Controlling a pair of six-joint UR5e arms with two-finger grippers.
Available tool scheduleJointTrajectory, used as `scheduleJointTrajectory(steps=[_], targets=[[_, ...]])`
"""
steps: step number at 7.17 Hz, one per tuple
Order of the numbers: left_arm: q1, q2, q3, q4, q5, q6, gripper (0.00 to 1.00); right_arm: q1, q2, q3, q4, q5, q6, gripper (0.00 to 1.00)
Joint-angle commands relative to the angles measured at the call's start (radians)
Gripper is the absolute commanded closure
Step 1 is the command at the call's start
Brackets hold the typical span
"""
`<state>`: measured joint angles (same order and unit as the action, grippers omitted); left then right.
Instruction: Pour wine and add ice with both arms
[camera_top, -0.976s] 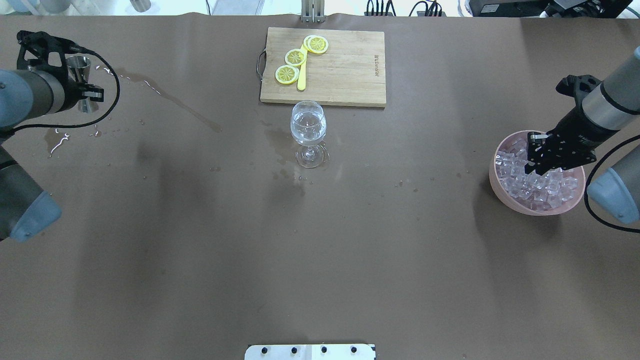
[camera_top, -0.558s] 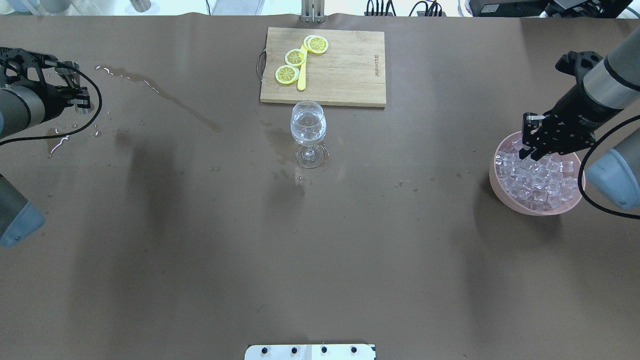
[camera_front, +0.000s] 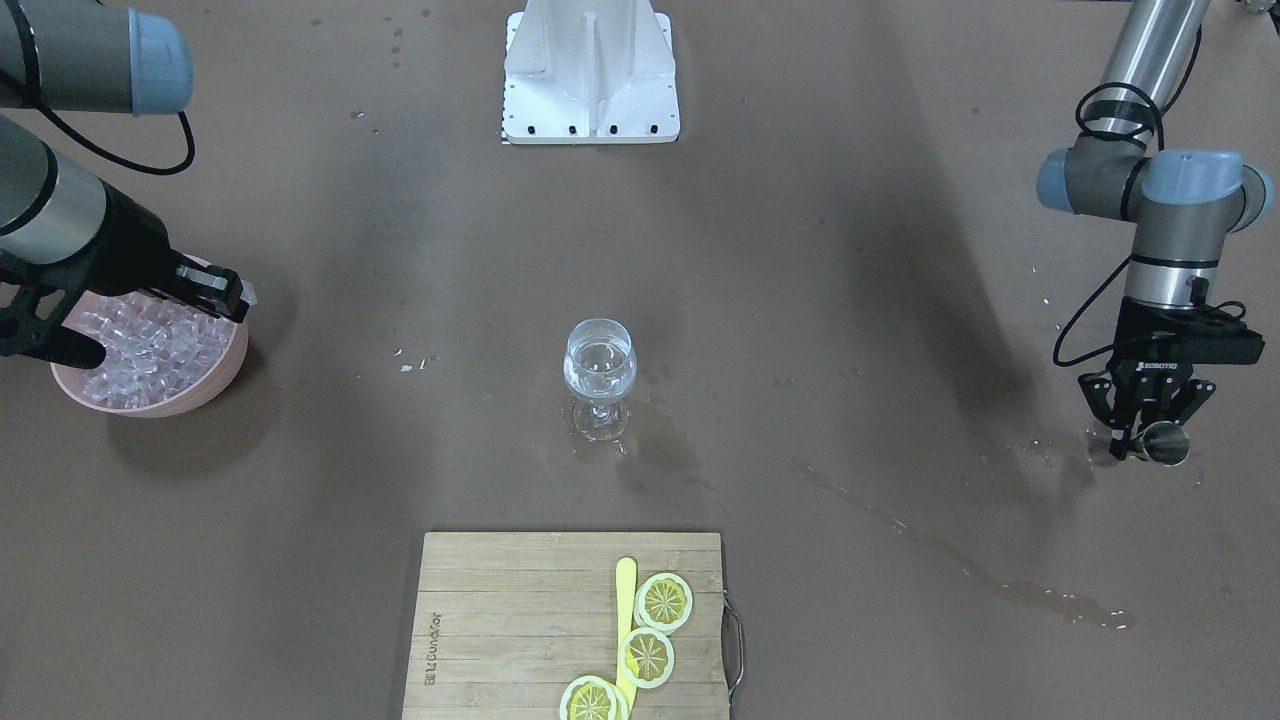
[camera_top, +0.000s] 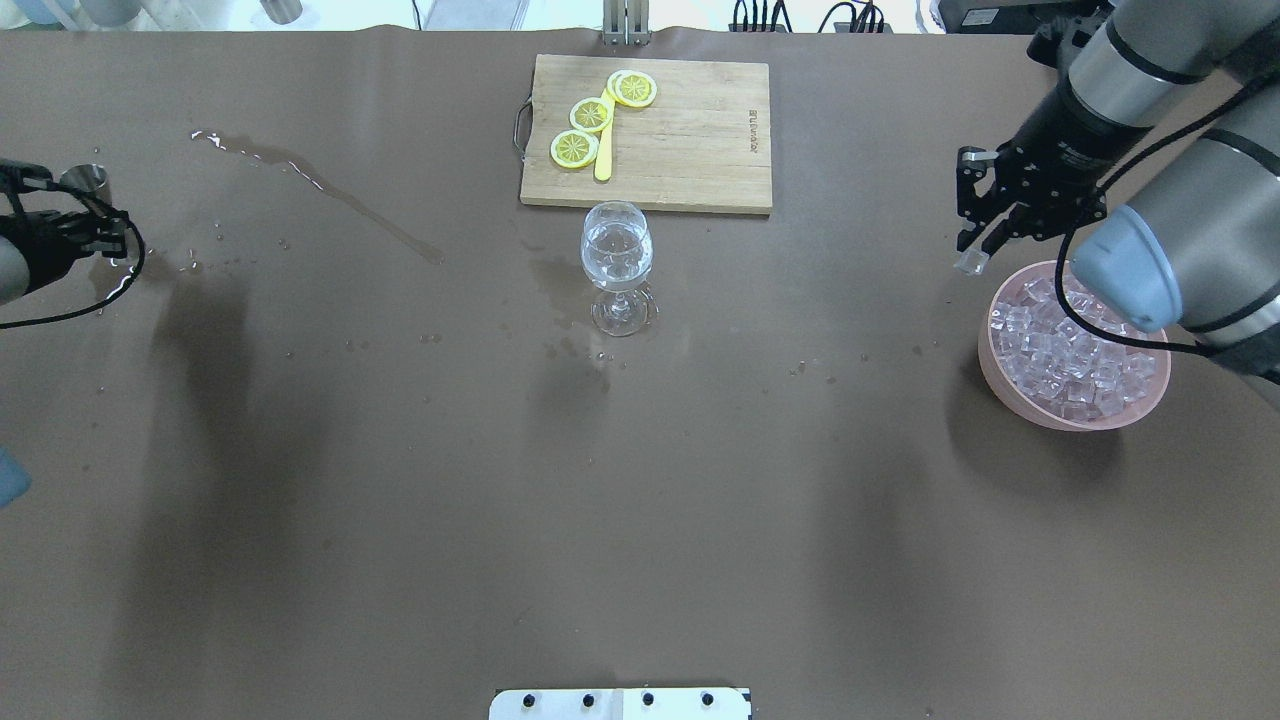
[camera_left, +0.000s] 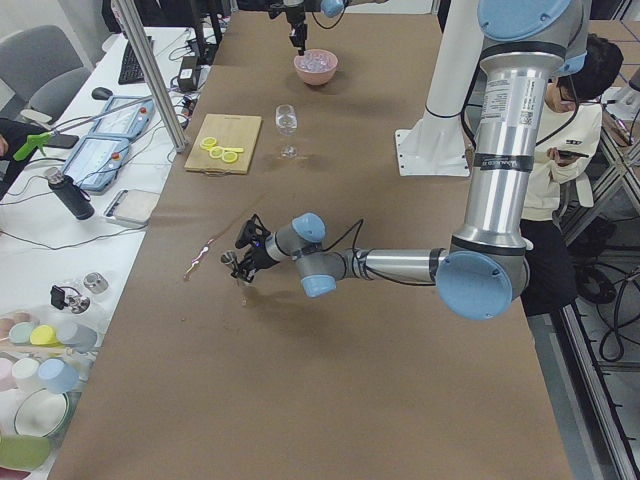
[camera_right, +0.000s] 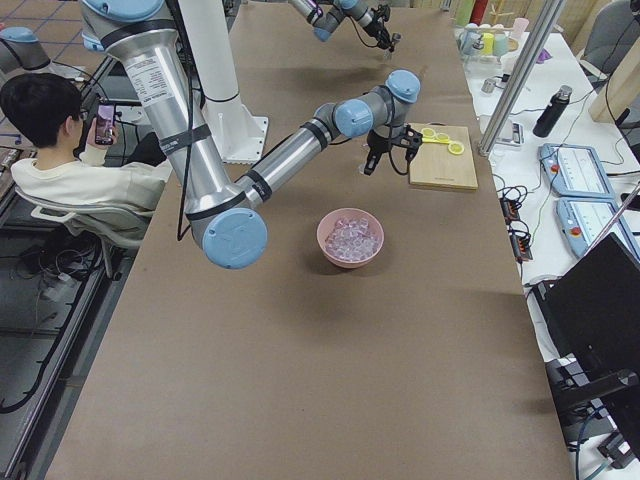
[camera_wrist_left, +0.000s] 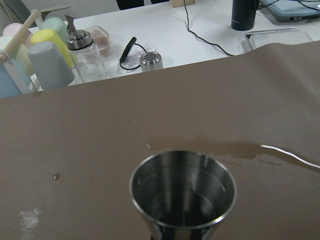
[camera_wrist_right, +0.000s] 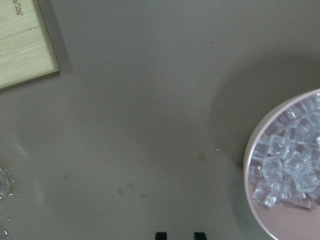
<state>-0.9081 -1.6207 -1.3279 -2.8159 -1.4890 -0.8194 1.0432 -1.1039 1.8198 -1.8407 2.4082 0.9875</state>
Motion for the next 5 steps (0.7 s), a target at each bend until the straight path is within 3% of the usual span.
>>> scheduleJointTrajectory(steps=[1,5], targets=[[0.0,0.083,0.047,-0.149,0.013,-0.039,1.0,-0.005,0.138,-0.11,0.0,-0.003,0.071,1.0],[0.003,0.073,0.067,-0.2,0.044,-0.061,1.0,-0.014,0.292,-0.275,0.153,-0.003,0.242,1.0]])
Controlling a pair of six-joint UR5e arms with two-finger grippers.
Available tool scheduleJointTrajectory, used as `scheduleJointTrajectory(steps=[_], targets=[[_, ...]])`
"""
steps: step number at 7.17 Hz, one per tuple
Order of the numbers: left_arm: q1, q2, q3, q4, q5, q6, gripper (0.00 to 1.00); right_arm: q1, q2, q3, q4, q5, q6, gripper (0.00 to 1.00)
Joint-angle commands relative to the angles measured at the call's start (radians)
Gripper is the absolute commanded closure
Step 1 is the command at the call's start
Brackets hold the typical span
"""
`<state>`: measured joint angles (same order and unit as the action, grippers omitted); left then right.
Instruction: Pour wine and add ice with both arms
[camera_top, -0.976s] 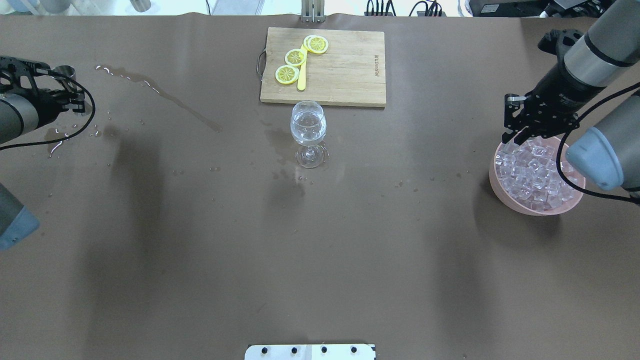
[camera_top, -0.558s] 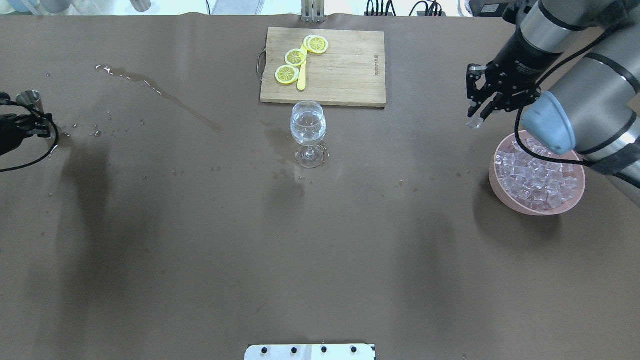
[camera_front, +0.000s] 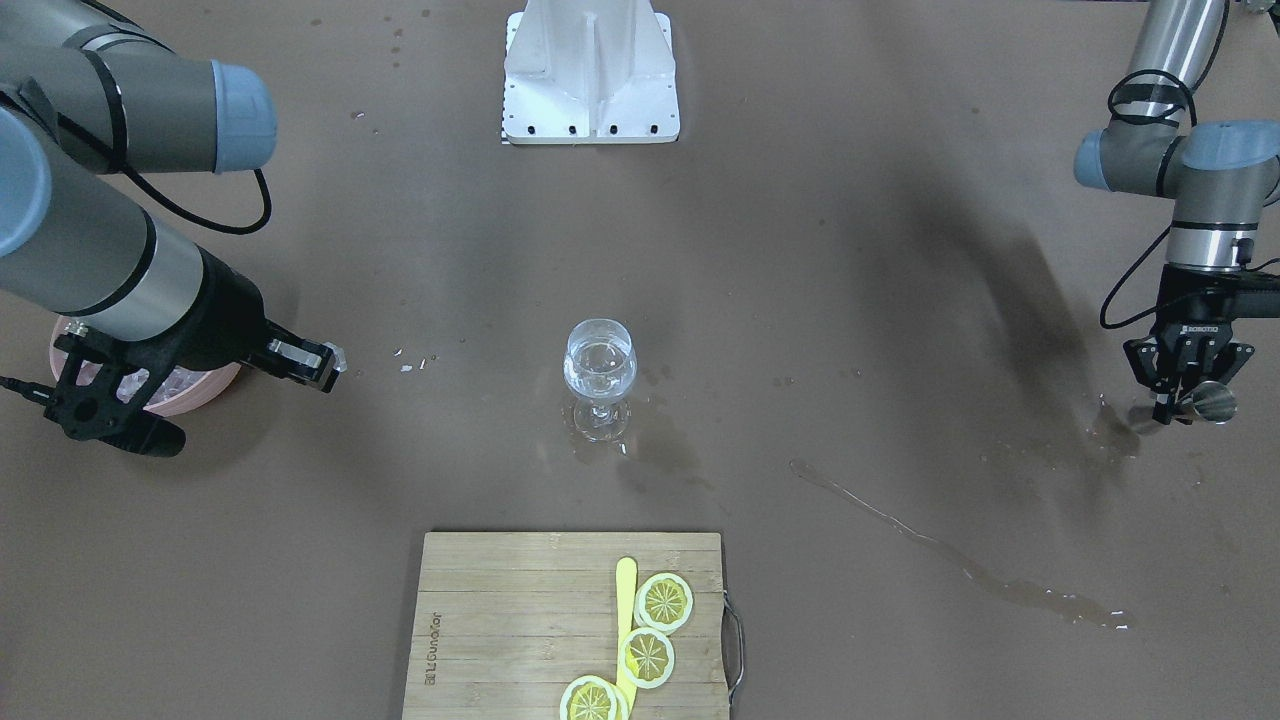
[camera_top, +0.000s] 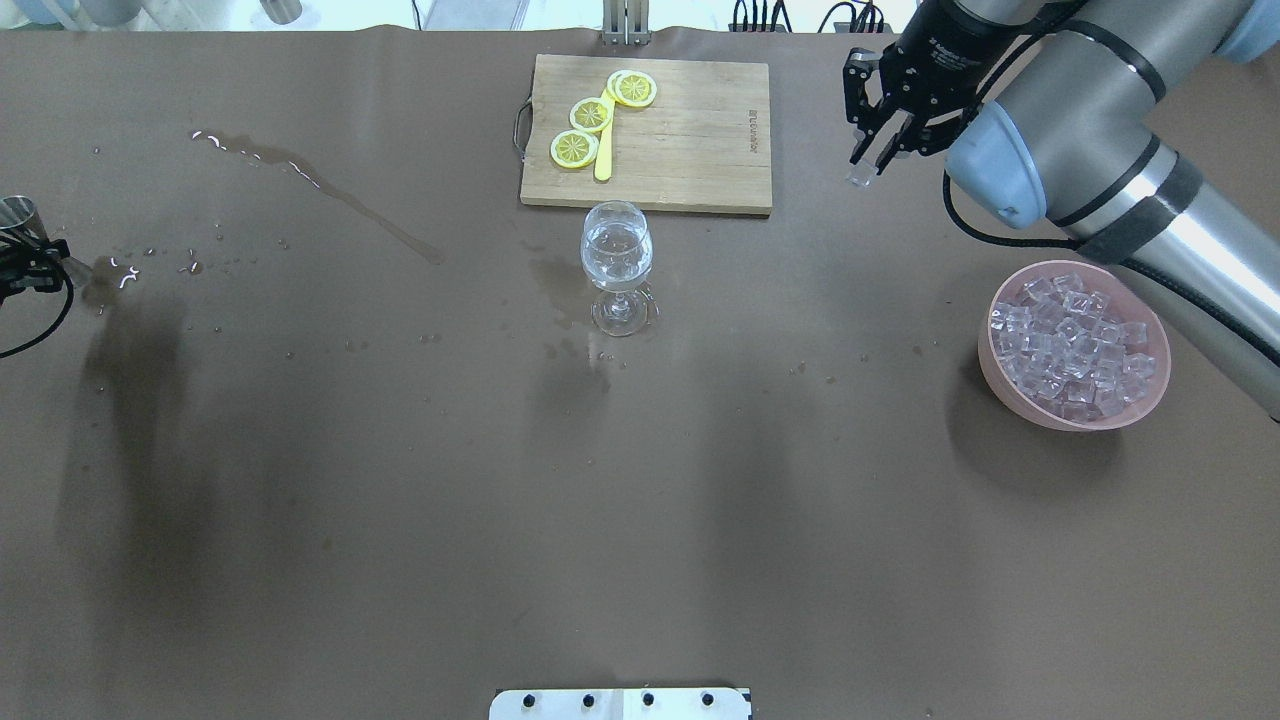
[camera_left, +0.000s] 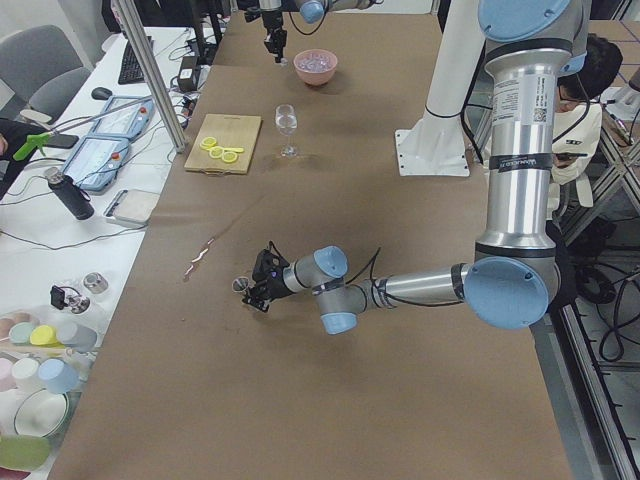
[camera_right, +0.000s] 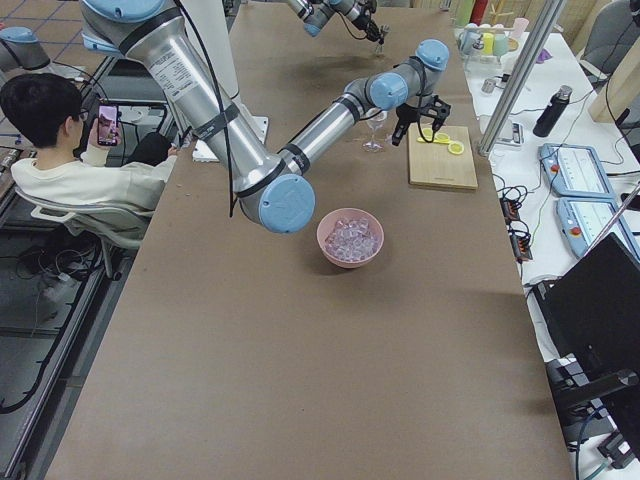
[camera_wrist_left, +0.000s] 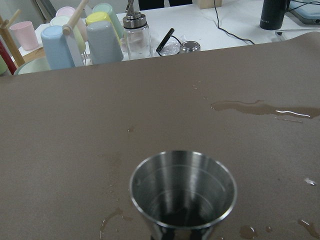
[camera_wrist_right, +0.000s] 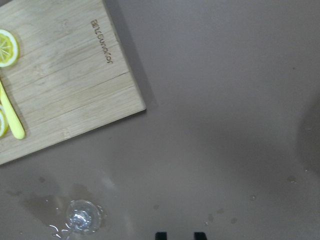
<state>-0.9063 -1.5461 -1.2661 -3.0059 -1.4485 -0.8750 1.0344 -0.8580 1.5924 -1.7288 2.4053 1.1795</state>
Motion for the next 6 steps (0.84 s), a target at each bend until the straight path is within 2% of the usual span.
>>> scheduleJointTrajectory(steps=[1,3,5,6], targets=[[0.003,-0.002,0.026,-0.033,0.006,-0.006,1.0,-0.01,0.103,-0.092,0.041,-0.002,0.073,1.0],[0.009,-0.005,0.051,-0.047,0.039,-0.005,1.0,-0.043,0.177,-0.126,0.045,-0.008,0.142,1.0],[0.01,-0.005,0.057,-0.047,0.045,-0.002,1.0,-0.091,0.249,-0.222,0.165,-0.049,0.262,1.0],[0.01,-0.002,0.06,-0.047,0.045,-0.002,1.0,-0.103,0.276,-0.258,0.185,-0.061,0.279,1.0]])
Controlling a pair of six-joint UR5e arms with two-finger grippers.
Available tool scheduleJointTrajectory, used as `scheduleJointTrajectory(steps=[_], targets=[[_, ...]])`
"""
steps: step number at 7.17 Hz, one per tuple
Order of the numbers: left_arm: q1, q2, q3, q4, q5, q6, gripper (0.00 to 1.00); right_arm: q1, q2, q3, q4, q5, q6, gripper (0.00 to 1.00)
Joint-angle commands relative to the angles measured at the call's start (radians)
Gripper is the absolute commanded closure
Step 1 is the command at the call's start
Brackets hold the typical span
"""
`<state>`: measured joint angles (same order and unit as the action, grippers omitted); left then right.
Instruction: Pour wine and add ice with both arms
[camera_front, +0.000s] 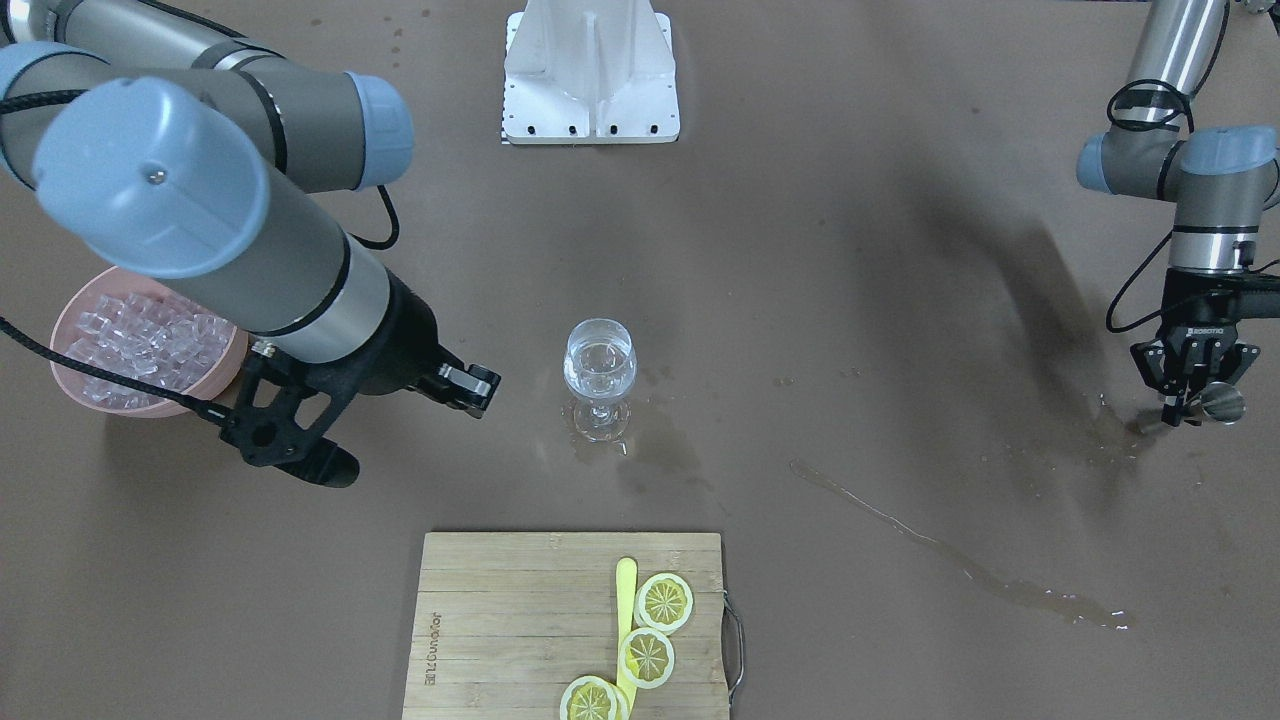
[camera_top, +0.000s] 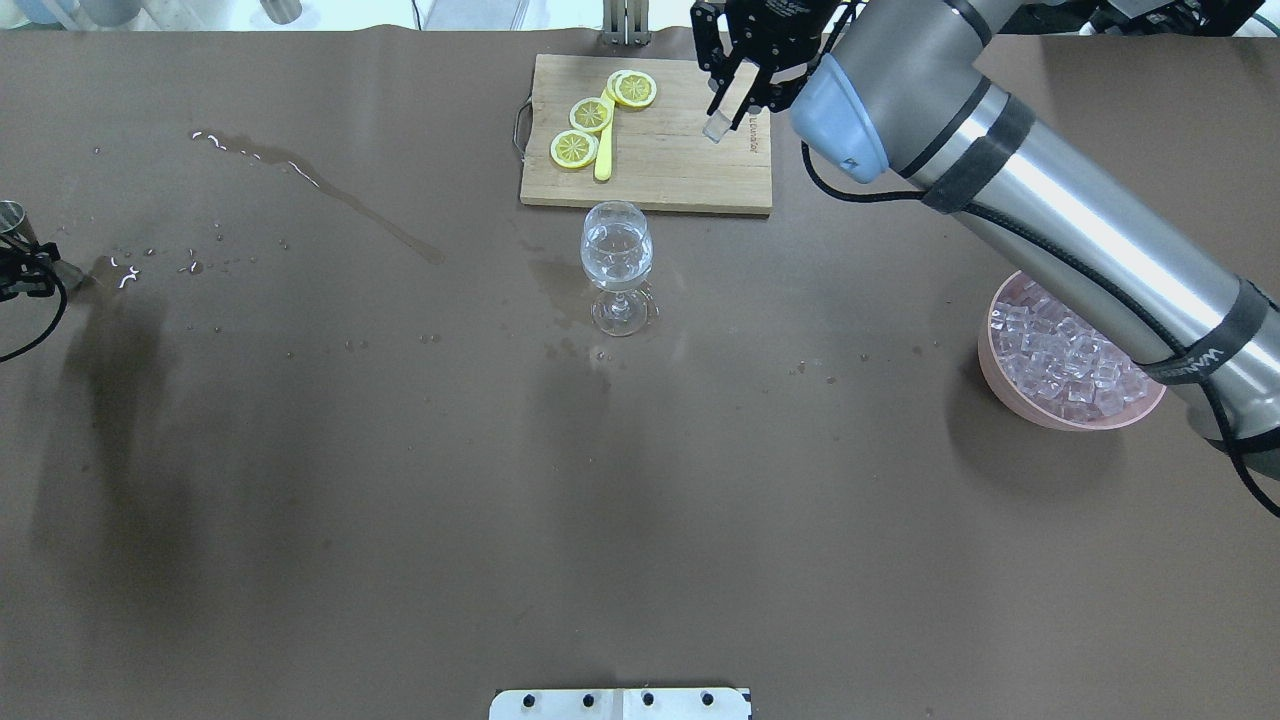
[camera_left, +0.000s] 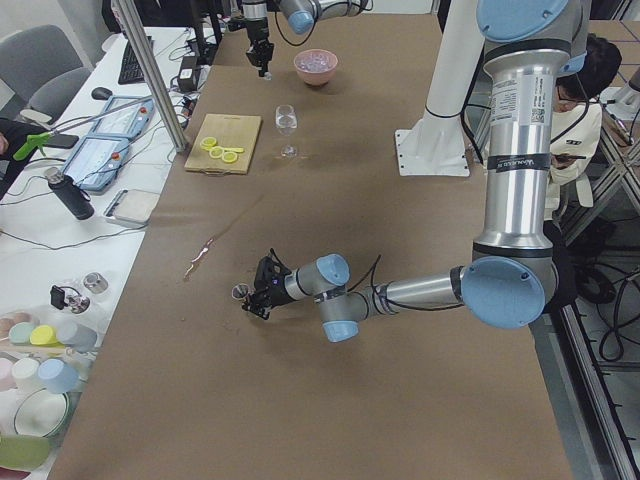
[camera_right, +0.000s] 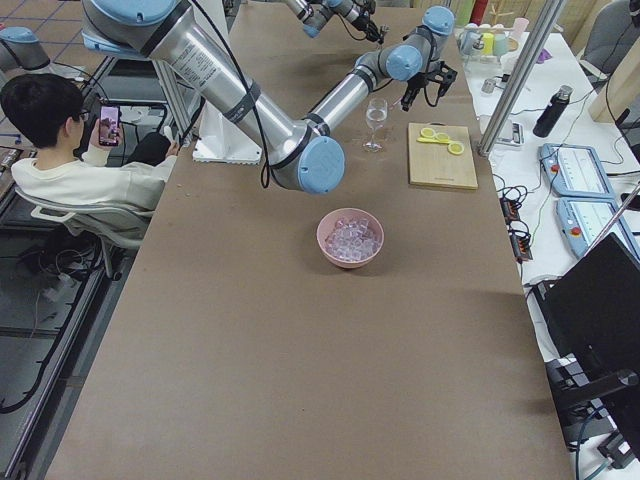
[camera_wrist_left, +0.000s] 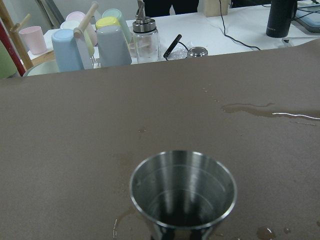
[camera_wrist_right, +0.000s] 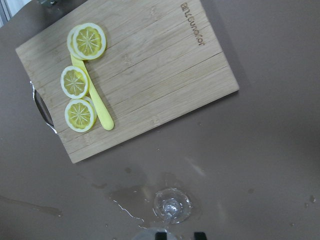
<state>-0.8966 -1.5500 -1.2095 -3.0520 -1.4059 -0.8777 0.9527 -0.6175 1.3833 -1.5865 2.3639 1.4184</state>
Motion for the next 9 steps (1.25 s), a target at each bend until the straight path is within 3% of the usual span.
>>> scheduleJointTrajectory(steps=[1,3,6,7,9], targets=[[0.001,0.005,0.007,-0.002,0.004,0.0,1.0,-0.037,0.059,-0.056,0.045,-0.041,0.054,1.0],[0.001,0.008,0.008,-0.002,0.005,0.0,1.0,-0.084,0.09,-0.064,0.068,-0.073,0.099,1.0],[0.002,0.008,0.021,-0.002,0.039,-0.001,0.99,-0.144,0.029,-0.057,0.179,-0.123,0.148,1.0],[0.002,0.008,0.019,-0.002,0.039,-0.003,0.88,-0.144,0.006,-0.029,0.204,-0.121,0.154,1.0],[0.002,0.008,0.019,-0.01,0.038,-0.003,0.54,-0.146,0.012,-0.001,0.195,-0.121,0.198,1.0]])
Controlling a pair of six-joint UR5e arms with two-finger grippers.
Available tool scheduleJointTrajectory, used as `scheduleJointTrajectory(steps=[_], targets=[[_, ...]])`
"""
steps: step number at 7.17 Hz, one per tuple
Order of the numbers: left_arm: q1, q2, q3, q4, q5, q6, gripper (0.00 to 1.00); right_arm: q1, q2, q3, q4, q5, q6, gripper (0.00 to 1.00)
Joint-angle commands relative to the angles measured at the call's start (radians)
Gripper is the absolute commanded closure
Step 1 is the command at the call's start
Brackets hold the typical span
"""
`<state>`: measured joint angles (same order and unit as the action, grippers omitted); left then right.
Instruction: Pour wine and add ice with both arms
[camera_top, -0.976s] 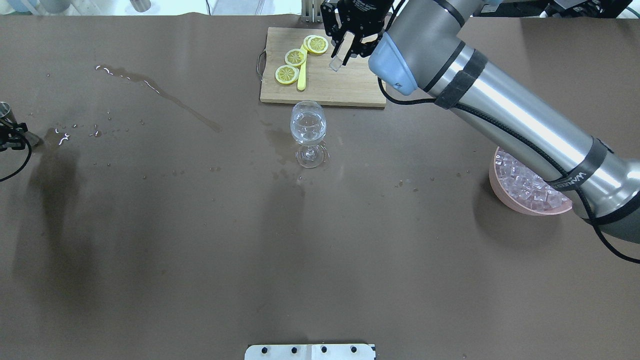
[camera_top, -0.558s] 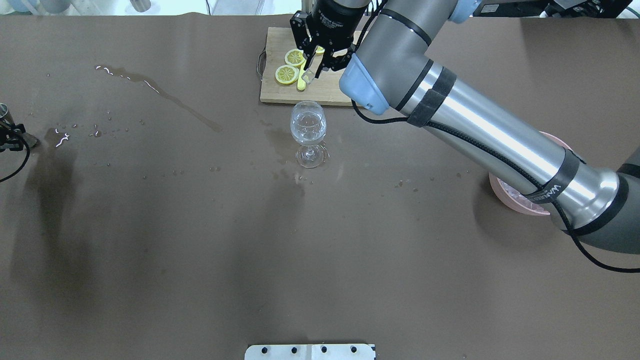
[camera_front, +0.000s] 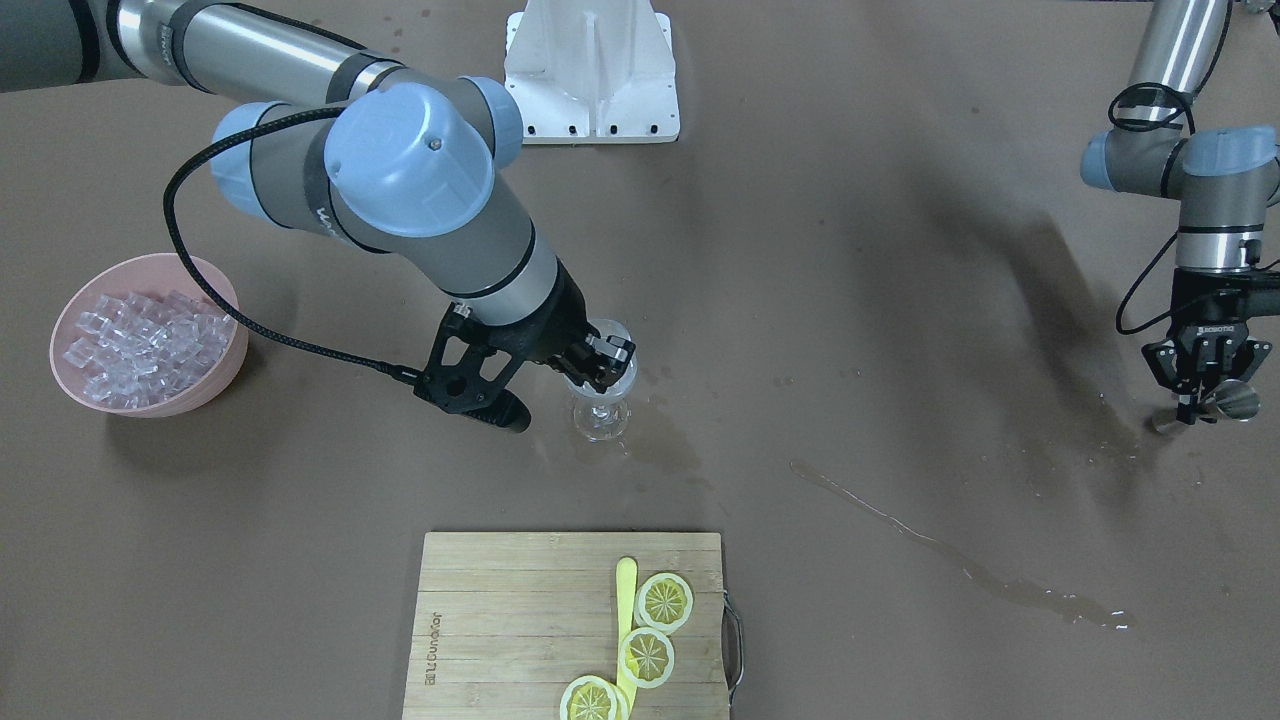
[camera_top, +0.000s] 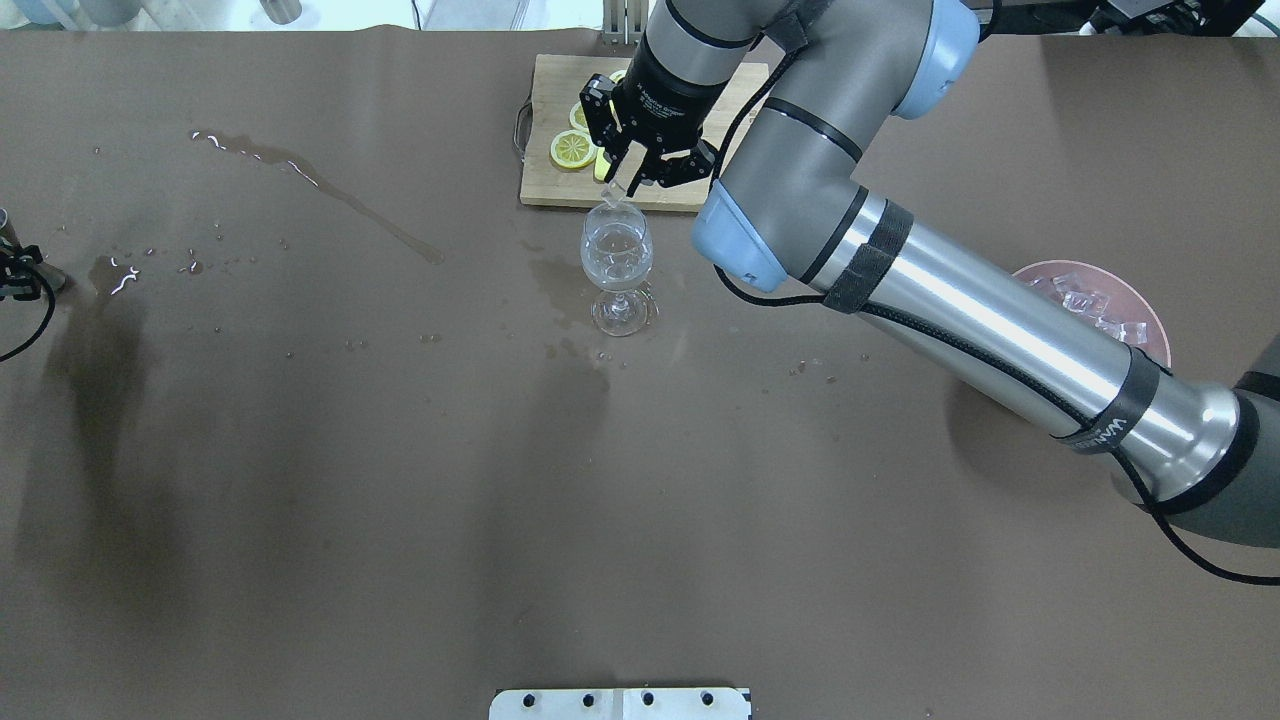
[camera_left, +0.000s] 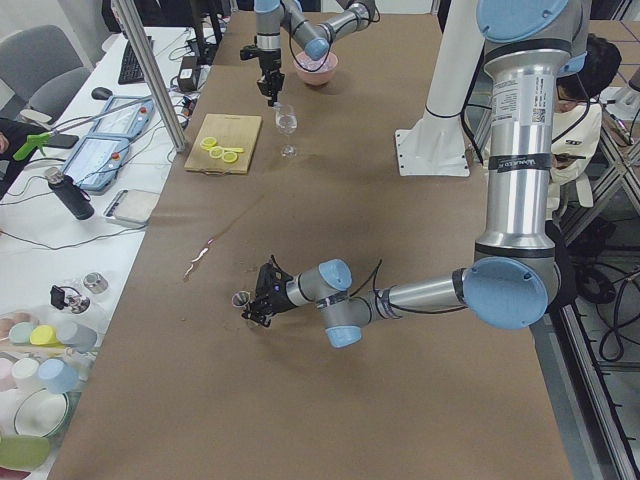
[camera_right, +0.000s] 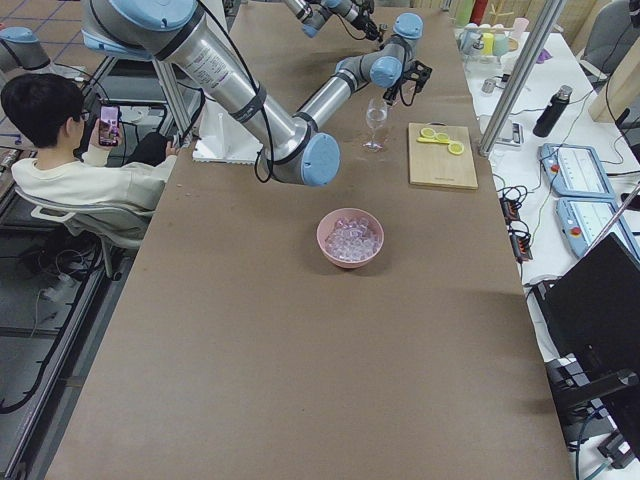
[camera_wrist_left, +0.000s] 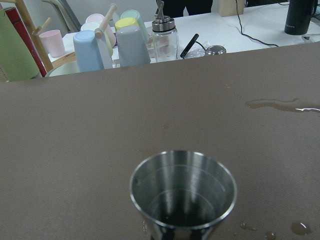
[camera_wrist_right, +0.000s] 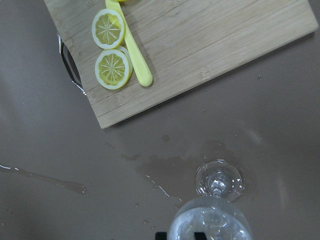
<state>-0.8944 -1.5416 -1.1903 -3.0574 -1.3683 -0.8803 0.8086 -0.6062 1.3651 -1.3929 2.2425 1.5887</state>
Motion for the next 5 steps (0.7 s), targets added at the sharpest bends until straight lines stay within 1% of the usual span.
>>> scheduleJointTrajectory(steps=[1,2,3,4,5], targets=[[0.0,0.0,0.001,-0.004,0.0,0.001,0.43,-0.005,-0.003,0.025,0.002,0.0,0.03,1.0],[0.0,0.0,0.001,-0.006,0.0,0.006,0.34,-0.005,-0.004,0.028,0.002,0.0,0.031,1.0],[0.0,0.002,0.001,-0.006,0.0,0.009,0.28,-0.008,-0.006,0.029,0.002,0.0,0.031,1.0],[0.0,0.023,-0.005,-0.02,-0.008,0.011,0.24,-0.017,-0.013,0.046,0.002,-0.003,0.048,1.0],[-0.001,0.056,-0.027,-0.041,-0.029,0.012,0.17,-0.022,-0.035,0.077,0.002,-0.004,0.057,1.0]])
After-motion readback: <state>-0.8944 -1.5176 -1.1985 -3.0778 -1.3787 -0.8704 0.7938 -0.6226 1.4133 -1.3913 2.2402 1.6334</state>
